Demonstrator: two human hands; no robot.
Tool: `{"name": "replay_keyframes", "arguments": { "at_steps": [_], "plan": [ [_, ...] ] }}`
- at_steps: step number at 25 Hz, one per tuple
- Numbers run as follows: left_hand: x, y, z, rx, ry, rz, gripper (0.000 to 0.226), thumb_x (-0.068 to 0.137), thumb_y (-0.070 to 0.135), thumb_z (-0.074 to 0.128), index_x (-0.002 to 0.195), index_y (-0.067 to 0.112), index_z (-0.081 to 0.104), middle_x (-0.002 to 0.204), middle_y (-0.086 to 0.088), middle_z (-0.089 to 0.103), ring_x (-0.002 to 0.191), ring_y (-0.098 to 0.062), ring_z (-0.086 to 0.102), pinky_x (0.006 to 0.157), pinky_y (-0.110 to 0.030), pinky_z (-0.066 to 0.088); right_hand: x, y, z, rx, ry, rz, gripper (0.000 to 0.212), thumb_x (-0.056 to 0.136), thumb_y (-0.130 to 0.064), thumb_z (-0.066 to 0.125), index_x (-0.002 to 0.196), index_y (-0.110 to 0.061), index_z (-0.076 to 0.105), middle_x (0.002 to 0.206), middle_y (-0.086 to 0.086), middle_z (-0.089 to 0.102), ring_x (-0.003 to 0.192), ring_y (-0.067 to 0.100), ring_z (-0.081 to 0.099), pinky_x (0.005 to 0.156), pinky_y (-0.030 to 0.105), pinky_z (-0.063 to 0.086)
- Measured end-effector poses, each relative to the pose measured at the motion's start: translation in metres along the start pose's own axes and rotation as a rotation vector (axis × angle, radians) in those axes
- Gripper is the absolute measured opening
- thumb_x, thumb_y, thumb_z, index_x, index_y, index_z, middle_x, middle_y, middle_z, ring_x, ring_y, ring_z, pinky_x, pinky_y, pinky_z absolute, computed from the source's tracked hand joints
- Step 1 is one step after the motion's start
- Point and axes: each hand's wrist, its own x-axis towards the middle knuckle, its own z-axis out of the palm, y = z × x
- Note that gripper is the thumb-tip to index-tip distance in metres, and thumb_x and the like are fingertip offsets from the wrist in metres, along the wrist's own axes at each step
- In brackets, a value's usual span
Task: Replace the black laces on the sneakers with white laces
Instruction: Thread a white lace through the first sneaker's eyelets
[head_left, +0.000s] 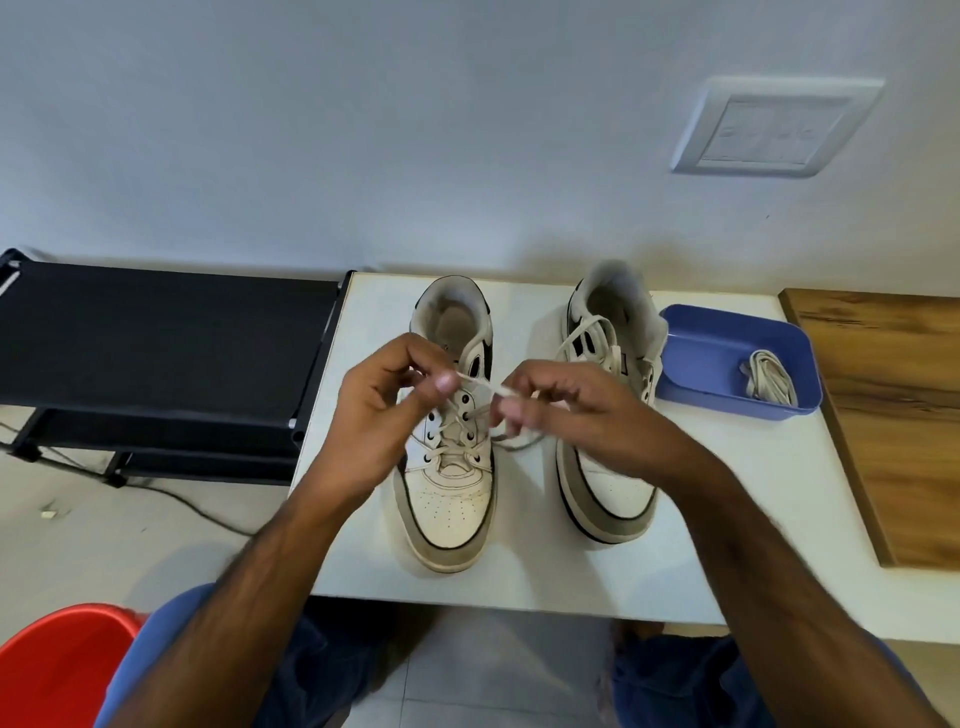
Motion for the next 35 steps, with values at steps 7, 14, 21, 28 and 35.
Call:
{"name": "replay_keyframes", "arguments": {
  "at_steps": [7,14,21,28,35],
  "plan": [
    [0.003,0.003,-0.026,0.049,0.0,-0.158,0.047,0.097,0.035,0.064,0.062,0.008,0.048,0.058,0.003,0.04,0.059,-0.009,0.038,0.059,-0.018,0.034,-0.003,-0.003,-0.03,1.055,0.517,-0.091,0.038,0.1,-0.021,0.049,0.069,-0.022,0.07,0.074,-0.005,0.067,0.087,0.017,0.067,0.086,0.032,0.05],
    [0.006,-0.023,-0.042,0.736,0.123,-0.378,0.038,0.095,0.029,0.067,0.065,0.01,0.055,0.057,-0.002,0.052,0.054,-0.015,0.042,0.057,-0.03,0.04,-0.005,0.006,-0.035,1.389,0.767,-0.083,0.034,0.097,-0.024,0.058,0.065,-0.014,0.064,0.079,0.005,0.069,0.083,0.021,0.07,0.092,0.034,0.054],
    [0.001,0.001,-0.013,0.561,0.119,0.041,0.01,0.099,0.035,0.062,0.104,0.026,0.062,0.107,0.015,0.06,0.095,-0.01,0.057,0.076,-0.011,0.04,0.008,0.004,0.002,0.724,0.413,0.12,0.029,0.105,-0.015,0.045,0.104,-0.004,0.072,0.098,0.013,0.074,0.092,0.027,0.071,0.087,0.039,0.056],
    [-0.008,-0.007,0.027,0.793,0.005,0.222,0.032,0.086,0.056,0.067,0.097,0.027,0.071,0.107,0.022,0.052,0.099,-0.001,0.05,0.078,-0.035,0.039,0.017,-0.008,0.041,0.921,0.306,0.171,0.029,0.101,-0.01,0.053,0.124,0.0,0.068,0.119,0.014,0.072,0.105,0.029,0.068,0.074,0.03,0.059],
    [-0.005,0.0,0.021,0.114,-0.066,-0.016,0.018,0.091,0.029,0.07,0.083,0.014,0.069,0.088,-0.005,0.063,0.077,-0.024,0.06,0.068,-0.029,0.047,0.016,-0.014,0.042,0.924,0.343,0.082,0.025,0.098,-0.014,0.055,0.103,-0.018,0.08,0.121,0.008,0.073,0.114,0.025,0.068,0.094,0.042,0.055]
  ]
}}
